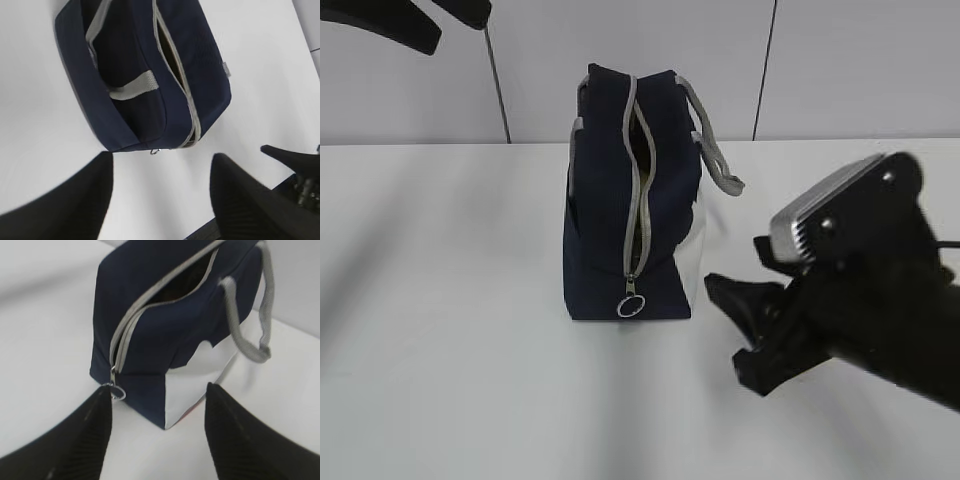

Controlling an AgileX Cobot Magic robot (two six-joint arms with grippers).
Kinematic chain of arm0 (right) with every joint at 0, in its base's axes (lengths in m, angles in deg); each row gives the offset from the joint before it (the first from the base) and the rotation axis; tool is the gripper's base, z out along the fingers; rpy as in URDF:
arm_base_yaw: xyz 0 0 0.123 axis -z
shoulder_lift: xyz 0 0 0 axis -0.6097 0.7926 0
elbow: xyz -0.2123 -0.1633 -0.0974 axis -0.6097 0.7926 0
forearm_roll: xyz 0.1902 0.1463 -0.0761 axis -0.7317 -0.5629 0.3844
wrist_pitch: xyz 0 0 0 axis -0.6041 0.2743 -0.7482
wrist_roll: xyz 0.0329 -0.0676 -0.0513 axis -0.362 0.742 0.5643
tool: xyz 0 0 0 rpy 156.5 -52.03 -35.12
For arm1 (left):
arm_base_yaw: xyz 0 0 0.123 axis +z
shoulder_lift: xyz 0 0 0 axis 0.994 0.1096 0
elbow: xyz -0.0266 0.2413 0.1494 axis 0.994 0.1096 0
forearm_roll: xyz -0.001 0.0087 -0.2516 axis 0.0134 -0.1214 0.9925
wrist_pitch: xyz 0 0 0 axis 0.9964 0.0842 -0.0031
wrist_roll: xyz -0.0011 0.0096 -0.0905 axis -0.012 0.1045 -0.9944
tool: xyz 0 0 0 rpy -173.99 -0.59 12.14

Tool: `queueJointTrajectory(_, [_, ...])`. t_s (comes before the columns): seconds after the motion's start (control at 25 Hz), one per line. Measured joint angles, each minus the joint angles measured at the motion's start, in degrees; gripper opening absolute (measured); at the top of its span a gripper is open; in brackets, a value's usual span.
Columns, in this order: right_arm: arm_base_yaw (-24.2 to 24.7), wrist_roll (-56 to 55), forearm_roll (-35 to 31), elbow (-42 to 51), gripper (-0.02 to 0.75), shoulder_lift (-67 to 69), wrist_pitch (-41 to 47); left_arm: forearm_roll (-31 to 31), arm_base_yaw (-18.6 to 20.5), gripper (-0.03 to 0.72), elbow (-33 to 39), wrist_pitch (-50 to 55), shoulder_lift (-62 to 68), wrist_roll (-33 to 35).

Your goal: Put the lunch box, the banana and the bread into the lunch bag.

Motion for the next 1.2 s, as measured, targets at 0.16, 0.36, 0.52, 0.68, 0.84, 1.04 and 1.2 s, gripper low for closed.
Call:
queueJointTrajectory(0.16, [0.0, -13.1, 13.1, 0.3, 0.424, 10.7, -6.2, -0.9, 0.0, 0.429, 0.0, 0.0, 0.2, 0.0])
queueJointTrajectory(0.36, [3.8, -27.9, 29.0, -0.5, 0.376, 18.4, -9.9, -1.5, 0.0, 0.429, 0.0, 0.0, 1.0, 0.0])
queueJointTrajectory(0.52, [10.9, -42.2, 45.6, -2.5, 0.370, 20.6, -13.3, -1.6, 0.0, 0.429, 0.0, 0.0, 1.4, 0.0])
queueJointTrajectory(0.68, [19.0, -56.8, 64.9, -5.9, 0.368, 24.6, -20.3, -1.8, 0.0, 0.429, 0.1, 0.0, 1.4, 0.0])
queueJointTrajectory(0.84, [23.6, -65.4, 78.6, -9.9, 0.365, 29.8, -23.9, -1.9, 0.0, 0.429, 0.1, 0.0, 1.4, 0.0])
queueJointTrajectory(1.04, [24.3, -67.5, 83.4, -12.5, 0.365, 33.7, -24.8, -1.9, 0.0, 0.429, 0.1, 0.0, 1.4, 0.0])
queueJointTrajectory(1.2, [24.3, -63.6, 82.2, -12.6, 0.365, 34.1, -24.9, -1.9, 0.0, 0.429, 0.1, 0.0, 1.4, 0.0])
